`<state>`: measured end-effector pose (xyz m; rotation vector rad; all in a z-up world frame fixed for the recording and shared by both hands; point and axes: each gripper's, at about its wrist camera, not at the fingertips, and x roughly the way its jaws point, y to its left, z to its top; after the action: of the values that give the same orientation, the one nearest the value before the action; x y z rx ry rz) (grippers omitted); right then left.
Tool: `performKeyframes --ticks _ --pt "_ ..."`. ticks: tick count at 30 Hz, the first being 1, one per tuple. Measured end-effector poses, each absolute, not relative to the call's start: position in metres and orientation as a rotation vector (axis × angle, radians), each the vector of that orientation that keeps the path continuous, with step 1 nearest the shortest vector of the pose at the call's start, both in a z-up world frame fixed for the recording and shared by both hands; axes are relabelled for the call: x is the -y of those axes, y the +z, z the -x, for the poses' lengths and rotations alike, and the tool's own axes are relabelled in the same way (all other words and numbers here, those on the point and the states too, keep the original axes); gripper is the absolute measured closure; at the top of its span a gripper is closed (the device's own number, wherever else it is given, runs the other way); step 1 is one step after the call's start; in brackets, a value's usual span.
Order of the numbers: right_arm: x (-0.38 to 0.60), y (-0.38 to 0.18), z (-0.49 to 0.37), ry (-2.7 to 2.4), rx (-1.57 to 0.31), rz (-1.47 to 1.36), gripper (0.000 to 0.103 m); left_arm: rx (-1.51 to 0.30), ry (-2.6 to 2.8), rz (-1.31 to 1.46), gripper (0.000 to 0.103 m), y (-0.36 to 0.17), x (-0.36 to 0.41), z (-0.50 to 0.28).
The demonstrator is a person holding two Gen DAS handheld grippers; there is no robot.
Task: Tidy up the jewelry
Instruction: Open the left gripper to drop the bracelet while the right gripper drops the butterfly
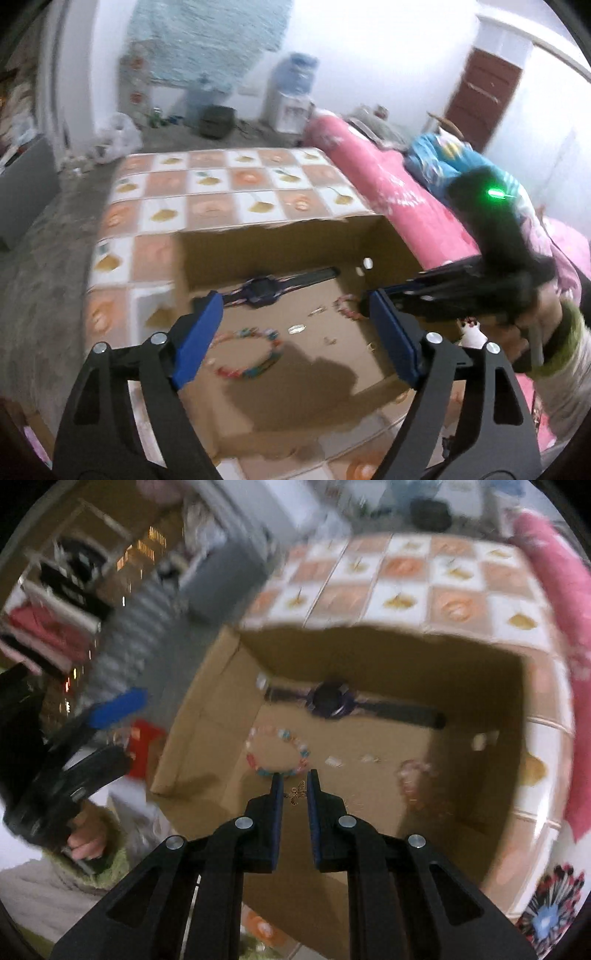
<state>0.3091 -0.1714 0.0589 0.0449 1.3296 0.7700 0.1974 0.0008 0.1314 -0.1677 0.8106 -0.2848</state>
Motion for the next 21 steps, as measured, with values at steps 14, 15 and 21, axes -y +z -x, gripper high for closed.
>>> performKeyframes --ticks 14,15,21 --pt "0.117 -0.018 -0.326 0.613 -1.6 0.158 0.09 -0.801 -0.172 0.22 0.019 0.098 -0.053 -0.126" --pt "0.116 -0.018 -0.326 0.61 -1.597 0.161 0.089 -0.801 -0.174 0.226 0.019 0.097 -0.053 -0.124" --pt "0.121 -0.006 -0.322 0.608 -1.565 0.114 0.085 -0.773 -0.177 0.22 0.017 0.1 -0.05 -0.112"
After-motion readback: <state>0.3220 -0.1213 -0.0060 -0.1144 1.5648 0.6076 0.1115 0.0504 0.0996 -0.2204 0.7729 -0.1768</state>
